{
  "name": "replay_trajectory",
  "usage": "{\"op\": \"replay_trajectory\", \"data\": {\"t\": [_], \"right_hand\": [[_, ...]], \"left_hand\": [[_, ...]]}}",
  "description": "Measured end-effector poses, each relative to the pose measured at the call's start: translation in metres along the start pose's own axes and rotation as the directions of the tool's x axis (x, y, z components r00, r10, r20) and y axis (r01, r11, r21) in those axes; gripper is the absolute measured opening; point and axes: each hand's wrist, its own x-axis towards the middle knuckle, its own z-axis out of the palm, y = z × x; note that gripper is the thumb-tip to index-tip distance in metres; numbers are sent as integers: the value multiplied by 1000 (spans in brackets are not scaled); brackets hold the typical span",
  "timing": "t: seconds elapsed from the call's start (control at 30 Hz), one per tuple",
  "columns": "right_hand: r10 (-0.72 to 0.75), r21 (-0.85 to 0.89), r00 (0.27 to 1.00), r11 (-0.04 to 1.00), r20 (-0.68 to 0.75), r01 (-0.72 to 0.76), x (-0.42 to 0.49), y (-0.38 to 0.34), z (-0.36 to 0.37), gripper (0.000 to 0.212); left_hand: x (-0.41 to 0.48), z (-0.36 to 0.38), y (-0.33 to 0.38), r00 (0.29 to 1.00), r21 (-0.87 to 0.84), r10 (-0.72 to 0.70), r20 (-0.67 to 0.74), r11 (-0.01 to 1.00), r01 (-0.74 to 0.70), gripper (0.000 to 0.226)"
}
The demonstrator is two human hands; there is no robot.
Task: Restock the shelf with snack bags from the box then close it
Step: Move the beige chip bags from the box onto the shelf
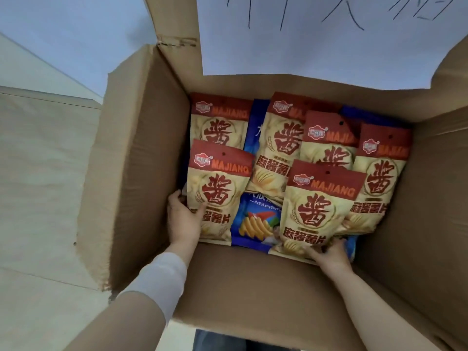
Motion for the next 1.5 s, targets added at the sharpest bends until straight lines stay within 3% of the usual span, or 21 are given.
{"op": "replay_trajectory", "data": {"t": [0.27,0.4,0.5,0.6,0.73,0.87,1.1,1.2,1.27,1.4,1.5], "right_hand": [[1,-34,999,999,44,0,-7,-14,-10,66],[-99,-2,995,995,11,99,-32,-12,-28,50],[-162,148,987,976,-10,162,-69,-15,-55,41],[-197,289,979,935,-53,204,-116,-12,-94,46],[-210,440,966,861,-148,254,-189,3,-145,42],[-191,577,951,760,-242,299,-254,33,-178,40],[-42,678,877,616,-479,401,-374,108,-200,49],[76,689,820,589,-567,422,-424,138,-212,26],[169,704,781,574,-602,418,-454,162,-219,26],[279,712,704,543,-653,445,-507,217,-235,33],[340,706,633,487,-695,514,-548,263,-241,24]], "left_hand": [[-4,-7,9,968,110,121,219,983,-148,35],[-25,-22,22,952,-26,163,259,987,-161,38],[-56,-50,47,961,-201,252,116,953,-226,35],[-102,-86,89,956,-404,292,25,878,-257,23],[-170,-129,132,917,-559,395,44,771,-306,12],[-233,-152,168,845,-652,523,107,679,-338,14],[-340,-174,213,614,-644,750,247,601,-474,8],[-393,-179,232,433,-645,847,309,521,-559,10],[-433,-179,242,303,-667,886,351,464,-583,6],[-517,-169,259,126,-687,899,420,405,-604,4],[-583,-159,259,-16,-718,911,413,315,-621,5]]}}
